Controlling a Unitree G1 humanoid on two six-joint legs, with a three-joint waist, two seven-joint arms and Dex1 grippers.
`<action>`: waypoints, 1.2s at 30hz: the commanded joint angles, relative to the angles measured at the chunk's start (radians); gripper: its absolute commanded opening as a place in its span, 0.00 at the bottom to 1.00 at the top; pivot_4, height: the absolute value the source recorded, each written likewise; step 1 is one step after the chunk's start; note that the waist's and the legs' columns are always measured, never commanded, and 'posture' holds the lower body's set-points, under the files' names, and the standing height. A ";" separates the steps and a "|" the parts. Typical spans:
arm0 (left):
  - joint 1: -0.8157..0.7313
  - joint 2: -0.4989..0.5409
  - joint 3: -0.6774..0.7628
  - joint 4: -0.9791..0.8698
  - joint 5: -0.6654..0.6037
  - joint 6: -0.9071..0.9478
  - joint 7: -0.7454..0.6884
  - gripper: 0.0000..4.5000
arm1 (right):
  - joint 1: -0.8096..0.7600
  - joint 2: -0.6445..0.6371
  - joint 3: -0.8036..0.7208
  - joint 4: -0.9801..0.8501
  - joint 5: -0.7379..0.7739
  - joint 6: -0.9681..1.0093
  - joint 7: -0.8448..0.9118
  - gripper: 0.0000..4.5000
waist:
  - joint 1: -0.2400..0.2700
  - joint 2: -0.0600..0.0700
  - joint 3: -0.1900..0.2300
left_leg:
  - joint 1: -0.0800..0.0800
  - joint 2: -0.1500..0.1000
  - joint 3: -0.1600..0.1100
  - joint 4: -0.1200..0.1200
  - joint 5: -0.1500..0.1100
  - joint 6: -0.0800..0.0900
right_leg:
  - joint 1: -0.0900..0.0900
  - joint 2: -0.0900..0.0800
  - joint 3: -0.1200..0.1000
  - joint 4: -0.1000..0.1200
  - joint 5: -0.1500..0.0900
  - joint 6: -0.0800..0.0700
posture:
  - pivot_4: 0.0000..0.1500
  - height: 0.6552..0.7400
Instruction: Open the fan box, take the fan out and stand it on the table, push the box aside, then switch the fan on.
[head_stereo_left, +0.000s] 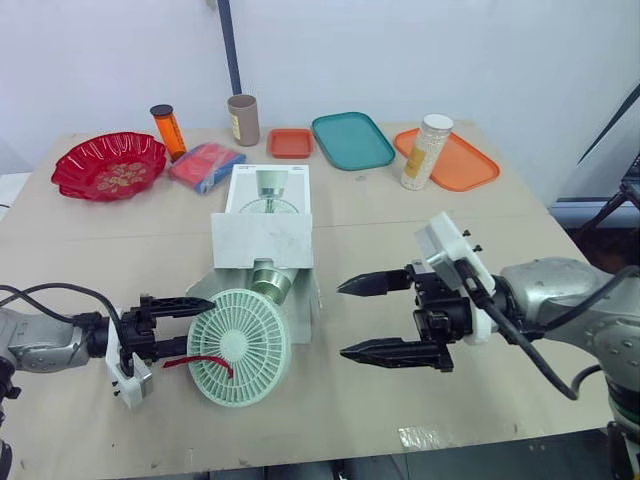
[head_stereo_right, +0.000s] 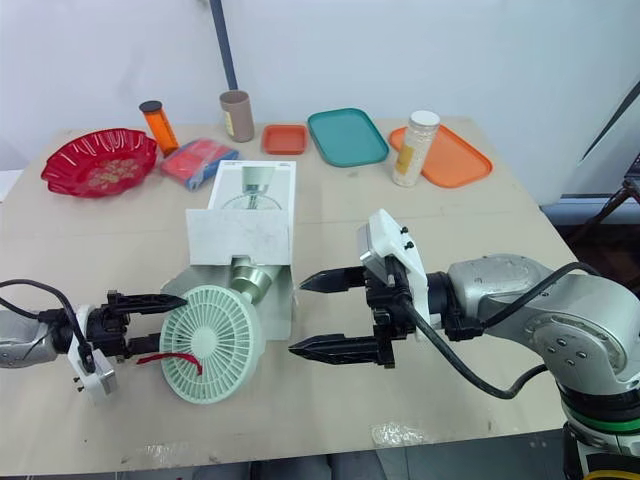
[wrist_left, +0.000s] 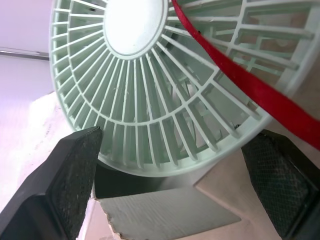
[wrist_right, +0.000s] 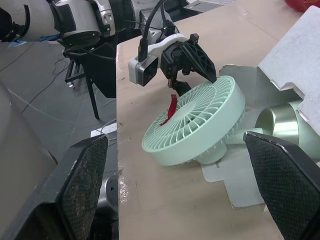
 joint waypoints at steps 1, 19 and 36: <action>0.012 0.023 0.015 -0.047 -0.071 -0.010 -0.009 1.00 | -0.005 -0.004 -0.013 -0.018 -0.008 -0.028 0.017 0.98 | 0.003 0.000 0.000 | 0.000 0.000 0.000 0.000 0.000 0.000 | 0.000 0.000 0.000 0.000 0.000 0.000 | 1.00 1.00; -0.050 -0.027 0.005 -0.089 -0.091 -0.014 -0.072 1.00 | 0.002 0.011 0.002 -0.013 -0.077 -0.058 0.034 0.98 | 0.004 0.000 0.000 | 0.000 0.000 0.000 0.001 0.000 0.000 | 0.000 0.000 0.000 0.001 0.000 0.000 | 1.00 1.00; -0.099 -0.066 -0.023 -0.119 0.024 -0.044 -0.064 1.00 | 0.011 0.023 0.015 -0.020 -0.130 -0.078 0.043 0.98 | 0.006 0.000 0.000 | 0.000 -0.001 0.000 0.003 0.000 0.000 | 0.000 0.000 0.000 0.002 0.000 0.000 | 1.00 1.00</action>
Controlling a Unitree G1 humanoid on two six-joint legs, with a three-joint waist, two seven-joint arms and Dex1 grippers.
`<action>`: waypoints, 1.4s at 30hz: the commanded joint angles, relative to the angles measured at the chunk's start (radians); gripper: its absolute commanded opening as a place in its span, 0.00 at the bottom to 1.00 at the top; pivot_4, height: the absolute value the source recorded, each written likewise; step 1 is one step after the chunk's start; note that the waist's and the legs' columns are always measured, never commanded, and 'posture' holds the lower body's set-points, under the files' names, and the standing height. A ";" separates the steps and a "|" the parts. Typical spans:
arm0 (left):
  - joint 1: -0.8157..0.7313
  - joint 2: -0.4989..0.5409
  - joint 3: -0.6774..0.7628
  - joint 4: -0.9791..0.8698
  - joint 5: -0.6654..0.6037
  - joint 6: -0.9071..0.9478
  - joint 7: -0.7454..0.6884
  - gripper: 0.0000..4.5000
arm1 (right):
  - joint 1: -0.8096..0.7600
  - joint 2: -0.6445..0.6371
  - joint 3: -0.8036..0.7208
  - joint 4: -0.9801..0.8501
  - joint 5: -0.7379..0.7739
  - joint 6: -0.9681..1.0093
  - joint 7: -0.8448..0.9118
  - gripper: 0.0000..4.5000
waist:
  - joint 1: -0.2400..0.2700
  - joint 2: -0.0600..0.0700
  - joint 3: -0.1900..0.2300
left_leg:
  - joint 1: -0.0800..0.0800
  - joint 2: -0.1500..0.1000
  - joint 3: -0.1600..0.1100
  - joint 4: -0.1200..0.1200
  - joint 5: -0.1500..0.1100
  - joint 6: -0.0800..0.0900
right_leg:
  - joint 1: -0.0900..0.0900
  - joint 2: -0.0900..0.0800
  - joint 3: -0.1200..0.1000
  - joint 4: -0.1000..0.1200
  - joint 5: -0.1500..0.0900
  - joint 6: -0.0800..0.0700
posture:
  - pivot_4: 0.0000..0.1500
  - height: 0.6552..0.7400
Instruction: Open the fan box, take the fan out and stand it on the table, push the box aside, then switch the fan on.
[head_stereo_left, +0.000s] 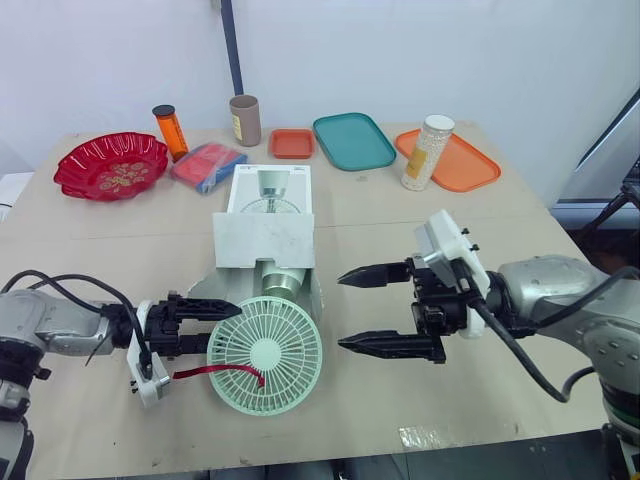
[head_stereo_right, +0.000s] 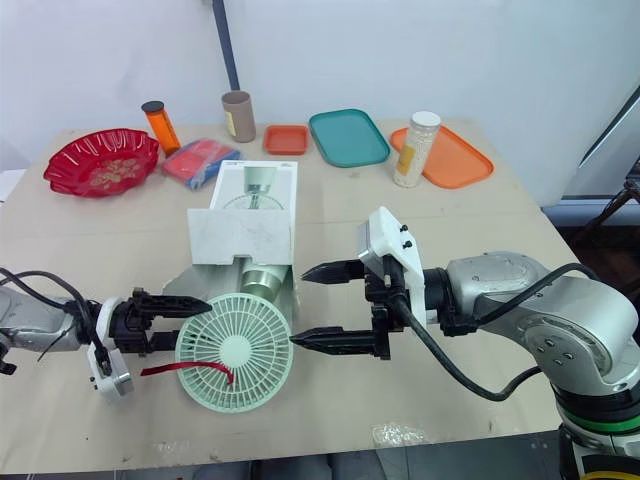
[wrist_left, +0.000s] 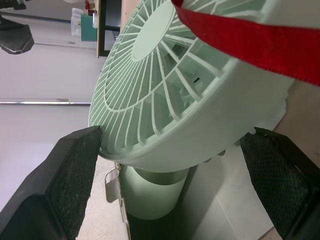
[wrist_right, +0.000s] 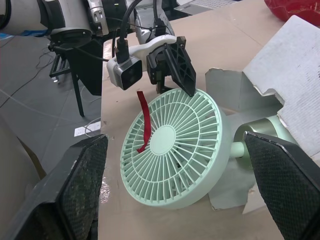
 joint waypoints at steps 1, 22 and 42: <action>-0.018 0.001 -0.006 -0.013 0.028 -0.005 0.018 1.00 | 0.000 0.006 -0.001 -0.020 -0.009 -0.023 0.006 0.98 | 0.000 0.000 0.000 | 0.000 0.000 0.000 0.000 0.000 0.000 | 0.000 0.000 0.000 0.000 0.000 0.000 | 1.00 1.00; -0.010 -0.037 -0.023 -0.048 0.016 0.041 0.024 0.67 | 0.001 0.021 0.022 -0.013 -0.075 -0.053 0.018 1.00 | 0.000 0.000 0.000 | 0.000 0.000 0.000 0.001 0.000 0.000 | 0.000 0.000 0.000 0.001 0.000 0.000 | 1.00 1.00; 0.020 -0.018 -0.027 -0.070 -0.095 0.072 -0.008 0.44 | 0.005 0.031 0.026 -0.017 -0.089 -0.055 0.018 1.00 | 0.000 0.000 0.000 | 0.000 0.000 0.000 0.001 0.000 0.000 | 0.000 0.000 0.000 0.002 0.000 0.000 | 1.00 1.00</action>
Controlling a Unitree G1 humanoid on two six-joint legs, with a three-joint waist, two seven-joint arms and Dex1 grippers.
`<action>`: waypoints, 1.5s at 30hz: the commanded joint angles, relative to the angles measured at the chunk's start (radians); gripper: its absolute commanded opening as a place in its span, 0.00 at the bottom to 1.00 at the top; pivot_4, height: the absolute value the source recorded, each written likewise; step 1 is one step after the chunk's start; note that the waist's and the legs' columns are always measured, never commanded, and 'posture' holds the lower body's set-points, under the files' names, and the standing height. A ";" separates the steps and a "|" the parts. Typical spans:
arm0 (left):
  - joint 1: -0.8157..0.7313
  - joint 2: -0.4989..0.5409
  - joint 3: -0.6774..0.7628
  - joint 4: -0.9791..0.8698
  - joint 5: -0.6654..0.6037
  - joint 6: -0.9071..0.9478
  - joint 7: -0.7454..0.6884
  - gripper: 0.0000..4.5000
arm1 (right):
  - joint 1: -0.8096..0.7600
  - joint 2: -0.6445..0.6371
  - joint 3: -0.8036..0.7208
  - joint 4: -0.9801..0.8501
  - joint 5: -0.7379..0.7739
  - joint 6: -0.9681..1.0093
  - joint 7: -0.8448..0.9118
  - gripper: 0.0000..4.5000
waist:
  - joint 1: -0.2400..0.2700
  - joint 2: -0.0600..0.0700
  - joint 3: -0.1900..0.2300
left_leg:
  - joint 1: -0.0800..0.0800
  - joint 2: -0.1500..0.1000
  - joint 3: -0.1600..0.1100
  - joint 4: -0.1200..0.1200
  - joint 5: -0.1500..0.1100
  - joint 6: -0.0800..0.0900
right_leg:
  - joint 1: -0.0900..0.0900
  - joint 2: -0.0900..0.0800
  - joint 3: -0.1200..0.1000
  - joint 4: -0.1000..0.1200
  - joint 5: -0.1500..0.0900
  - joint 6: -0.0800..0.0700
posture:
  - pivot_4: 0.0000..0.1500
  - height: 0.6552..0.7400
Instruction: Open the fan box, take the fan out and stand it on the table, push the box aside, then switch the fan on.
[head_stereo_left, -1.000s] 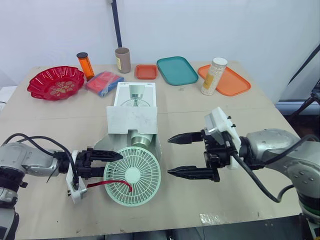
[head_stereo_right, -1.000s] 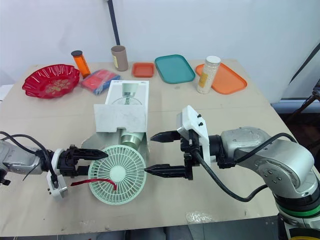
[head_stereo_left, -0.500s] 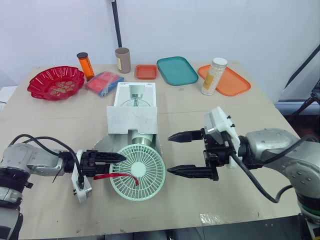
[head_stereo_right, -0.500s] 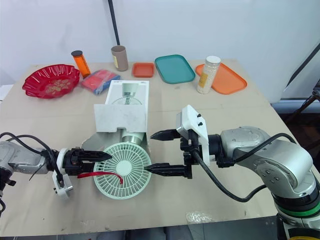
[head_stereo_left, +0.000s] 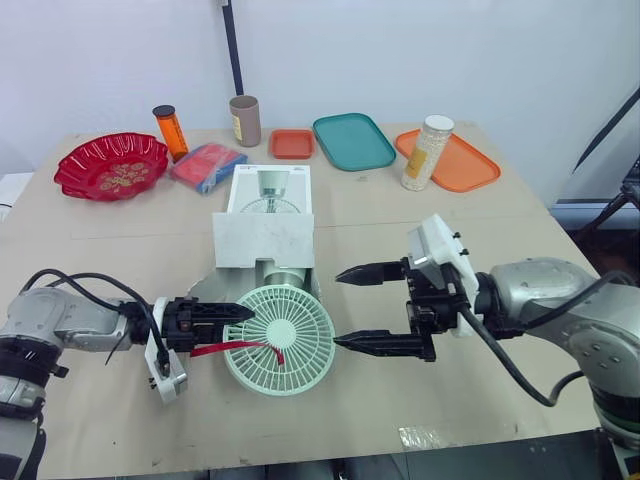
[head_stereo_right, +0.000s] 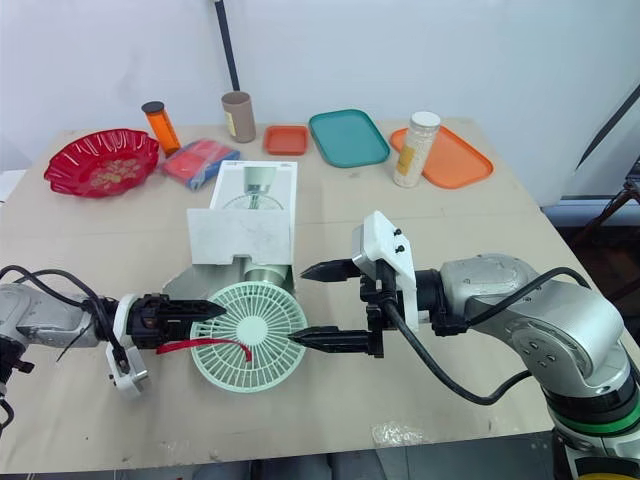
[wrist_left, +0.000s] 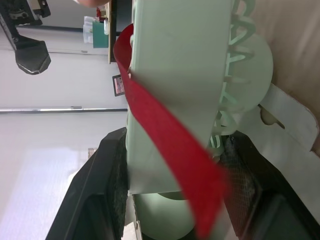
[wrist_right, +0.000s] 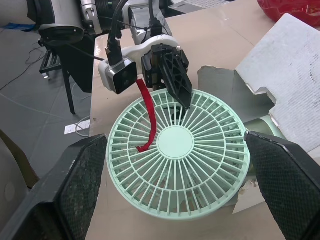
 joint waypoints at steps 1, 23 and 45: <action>0.017 0.028 0.009 -0.007 -0.075 0.009 -0.017 0.44 | -0.007 0.005 -0.006 -0.013 -0.002 -0.020 0.009 1.00 | 0.000 0.000 0.000 | 0.000 0.000 0.000 0.000 0.000 0.000 | 0.000 0.000 0.000 0.000 0.000 0.000 | 1.00 1.00; 0.106 0.128 -0.083 -0.106 -0.617 0.144 -0.334 0.44 | -0.116 0.029 -0.073 0.083 0.018 0.000 -0.032 1.00 | -0.001 0.000 0.000 | 0.000 0.000 0.000 0.000 0.000 0.000 | -0.001 0.000 0.000 0.000 0.000 0.000 | 1.00 1.00; 0.404 0.355 0.032 -0.562 -1.310 0.566 -0.705 0.44 | -0.154 -0.017 -0.123 0.174 -0.012 -0.022 0.000 1.00 | -0.010 0.001 0.001 | -0.001 0.001 0.001 0.000 -0.001 0.001 | -0.002 0.001 0.002 0.000 0.000 0.000 | 1.00 1.00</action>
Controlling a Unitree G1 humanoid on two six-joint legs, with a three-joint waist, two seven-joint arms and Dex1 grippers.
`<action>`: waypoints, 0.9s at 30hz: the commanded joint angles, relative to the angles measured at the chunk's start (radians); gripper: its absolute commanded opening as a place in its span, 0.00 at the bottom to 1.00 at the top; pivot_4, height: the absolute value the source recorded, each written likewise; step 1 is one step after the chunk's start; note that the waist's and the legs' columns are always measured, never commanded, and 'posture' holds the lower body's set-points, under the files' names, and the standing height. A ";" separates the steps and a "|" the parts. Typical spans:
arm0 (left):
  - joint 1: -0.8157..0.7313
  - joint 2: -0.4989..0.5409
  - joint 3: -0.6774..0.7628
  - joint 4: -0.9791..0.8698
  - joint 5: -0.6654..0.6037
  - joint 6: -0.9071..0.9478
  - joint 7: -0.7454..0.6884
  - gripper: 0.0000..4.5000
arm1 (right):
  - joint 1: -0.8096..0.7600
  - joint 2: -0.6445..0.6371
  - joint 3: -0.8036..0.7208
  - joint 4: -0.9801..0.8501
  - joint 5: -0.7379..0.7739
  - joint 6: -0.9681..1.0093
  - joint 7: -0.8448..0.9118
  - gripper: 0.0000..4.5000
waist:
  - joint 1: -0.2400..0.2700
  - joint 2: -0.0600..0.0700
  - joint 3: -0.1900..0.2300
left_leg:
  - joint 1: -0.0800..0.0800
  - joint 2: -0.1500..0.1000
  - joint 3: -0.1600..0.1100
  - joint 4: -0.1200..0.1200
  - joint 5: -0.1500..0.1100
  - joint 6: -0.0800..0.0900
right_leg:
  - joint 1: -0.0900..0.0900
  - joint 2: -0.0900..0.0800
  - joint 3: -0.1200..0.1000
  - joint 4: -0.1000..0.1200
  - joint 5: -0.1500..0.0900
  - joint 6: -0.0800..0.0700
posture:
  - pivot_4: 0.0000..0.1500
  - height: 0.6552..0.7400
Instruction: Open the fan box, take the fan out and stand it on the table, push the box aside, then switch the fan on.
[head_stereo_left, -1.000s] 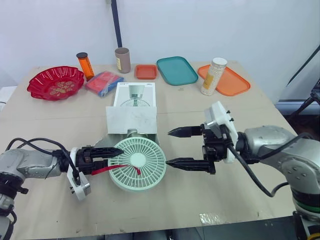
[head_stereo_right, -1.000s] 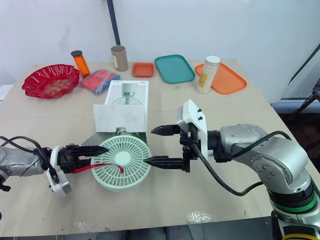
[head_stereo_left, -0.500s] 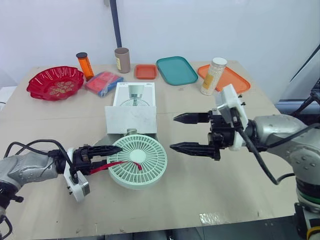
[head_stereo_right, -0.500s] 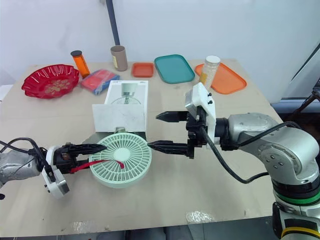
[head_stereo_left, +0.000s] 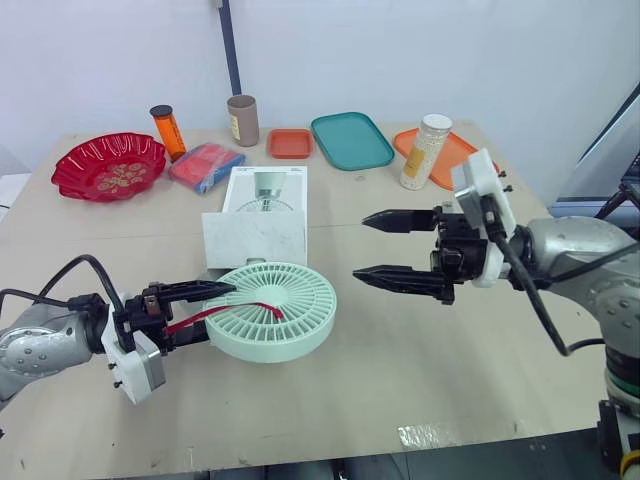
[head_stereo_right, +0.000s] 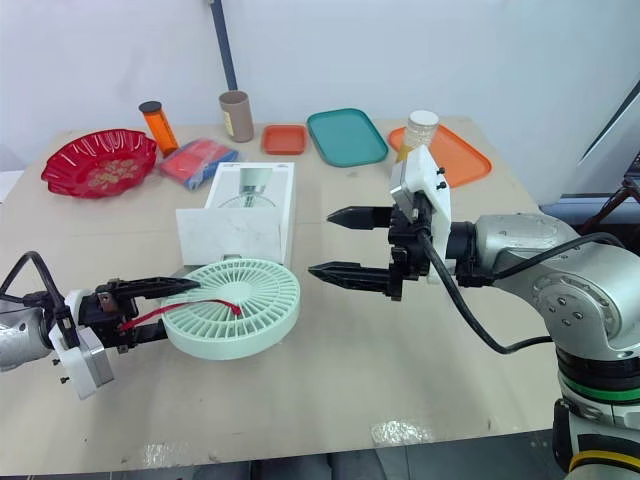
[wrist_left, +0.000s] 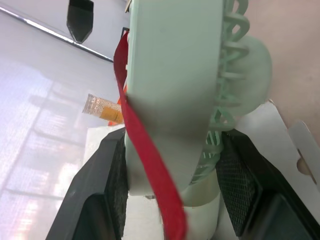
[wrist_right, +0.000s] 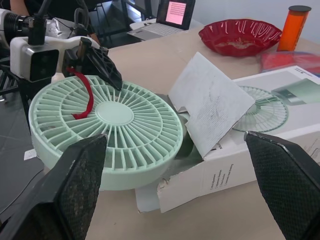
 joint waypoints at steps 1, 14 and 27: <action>0.033 0.011 0.105 -0.074 -0.118 0.071 -0.042 0.44 | -0.021 0.000 -0.029 0.002 -0.013 -0.026 0.006 1.00 | 0.000 0.000 0.000 | 0.000 0.000 0.000 0.000 0.000 0.000 | 0.000 0.000 0.000 0.000 0.000 0.000 | 1.00 1.00; 0.160 -0.066 0.381 -0.246 -0.383 0.465 -0.220 0.44 | -0.002 0.010 -0.009 0.030 -0.084 -0.062 0.033 1.00 | 0.000 0.000 0.000 | 0.000 0.001 0.002 0.000 -0.001 0.002 | 0.000 0.001 0.002 -0.001 0.000 0.000 | 1.00 1.00; 0.312 -0.217 0.631 -0.495 -0.484 0.782 -0.316 0.44 | 0.039 0.029 -0.010 0.015 -0.121 -0.078 0.047 1.00 | 0.000 0.000 0.000 | 0.000 0.001 0.004 0.000 -0.002 0.004 | -0.001 0.003 0.004 -0.002 0.000 0.000 | 1.00 1.00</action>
